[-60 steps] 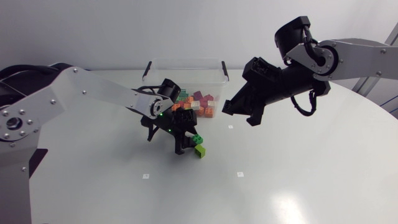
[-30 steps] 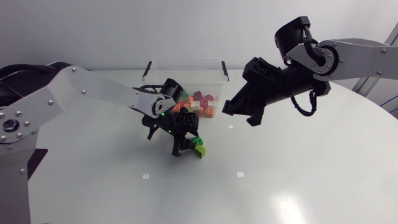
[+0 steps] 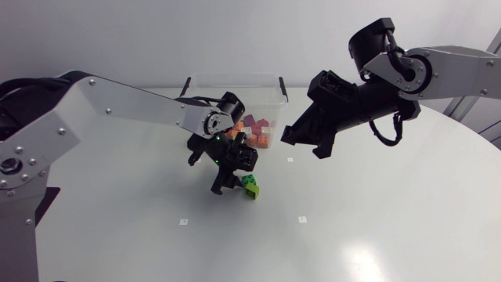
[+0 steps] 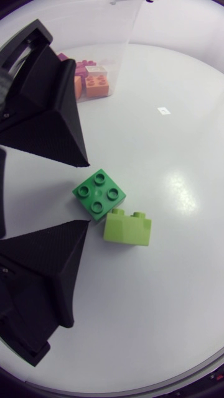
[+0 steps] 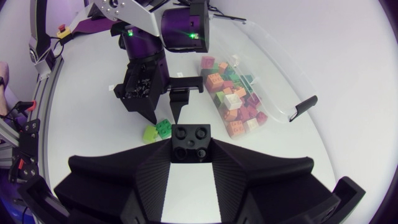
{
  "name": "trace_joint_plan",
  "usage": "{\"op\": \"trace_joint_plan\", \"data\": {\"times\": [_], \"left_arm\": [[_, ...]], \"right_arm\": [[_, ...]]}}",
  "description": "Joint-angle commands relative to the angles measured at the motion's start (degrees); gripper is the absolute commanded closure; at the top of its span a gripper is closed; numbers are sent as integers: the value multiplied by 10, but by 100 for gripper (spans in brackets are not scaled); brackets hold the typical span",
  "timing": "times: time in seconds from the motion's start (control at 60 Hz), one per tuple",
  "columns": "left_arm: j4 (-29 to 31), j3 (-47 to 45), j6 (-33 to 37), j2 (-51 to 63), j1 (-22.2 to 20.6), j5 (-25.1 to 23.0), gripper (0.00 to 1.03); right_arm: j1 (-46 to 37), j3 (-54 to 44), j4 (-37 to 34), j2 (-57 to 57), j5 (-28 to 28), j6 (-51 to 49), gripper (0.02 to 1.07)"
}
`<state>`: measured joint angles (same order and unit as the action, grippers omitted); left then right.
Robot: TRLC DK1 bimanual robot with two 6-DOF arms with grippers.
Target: Place the duplo bricks in the container
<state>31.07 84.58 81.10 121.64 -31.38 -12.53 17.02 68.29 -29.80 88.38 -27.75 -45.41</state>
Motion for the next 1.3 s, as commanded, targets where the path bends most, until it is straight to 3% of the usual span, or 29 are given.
{"op": "trace_joint_plan", "data": {"times": [0.0, 0.25, 0.333, 0.467, 0.55, 0.683, 0.967, 1.283], "left_arm": [[14, 22, 21, 5, -8, 5, 43], [23, 20, 37, 6, -2, -10, 43], [26, 56, -23, 23, -10, -4, 43], [154, 130, -96, 47, -6, 3, 43], [156, 113, -103, 38, -2, 2, 36], [133, 73, -131, 18, -2, 2, 29], [14, -32, -253, -22, -24, 3, 29], [-36, -32, -354, -24, -31, 12, 25]], "right_arm": [[-6, -7, -7, -9, -5, -1, 86], [-7, -4, -9, -8, -5, -2, 86], [-6, -7, -9, -8, -5, 0, 86], [-9, -12, -9, -16, -5, -2, 86], [-13, -9, -11, -18, -6, -2, 86], [-14, -6, -15, -19, -8, -2, 86], [-14, -13, -17, -30, -9, 1, 86], [-12, -25, -19, -49, -8, 9, 86]]}}
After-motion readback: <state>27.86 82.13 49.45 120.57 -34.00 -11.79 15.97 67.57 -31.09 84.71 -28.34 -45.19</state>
